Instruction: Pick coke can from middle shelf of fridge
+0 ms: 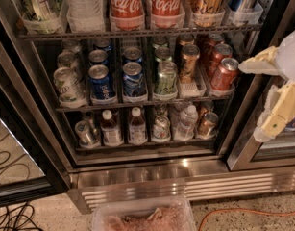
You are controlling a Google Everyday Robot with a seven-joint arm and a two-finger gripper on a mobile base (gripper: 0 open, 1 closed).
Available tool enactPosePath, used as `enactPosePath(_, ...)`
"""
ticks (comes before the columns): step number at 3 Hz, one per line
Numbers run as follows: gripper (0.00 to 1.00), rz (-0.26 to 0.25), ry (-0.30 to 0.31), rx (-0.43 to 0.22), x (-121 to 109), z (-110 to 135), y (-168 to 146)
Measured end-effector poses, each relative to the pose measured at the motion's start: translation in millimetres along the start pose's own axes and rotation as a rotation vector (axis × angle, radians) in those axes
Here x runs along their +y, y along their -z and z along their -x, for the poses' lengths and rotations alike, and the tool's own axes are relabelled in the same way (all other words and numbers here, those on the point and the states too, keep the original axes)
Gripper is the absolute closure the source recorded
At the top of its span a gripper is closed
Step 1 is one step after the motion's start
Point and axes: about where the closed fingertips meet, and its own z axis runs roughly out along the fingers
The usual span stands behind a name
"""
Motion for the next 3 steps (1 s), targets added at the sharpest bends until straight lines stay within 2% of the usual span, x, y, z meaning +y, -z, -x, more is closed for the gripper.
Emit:
enactPosePath(1, 0.00, 0.013, 0.004, -0.043, 1.8, 10.3, -2.0)
enactPosePath(3, 0.00, 0.026, 0.009, -0.065, 1.4, 13.8, -6.0)
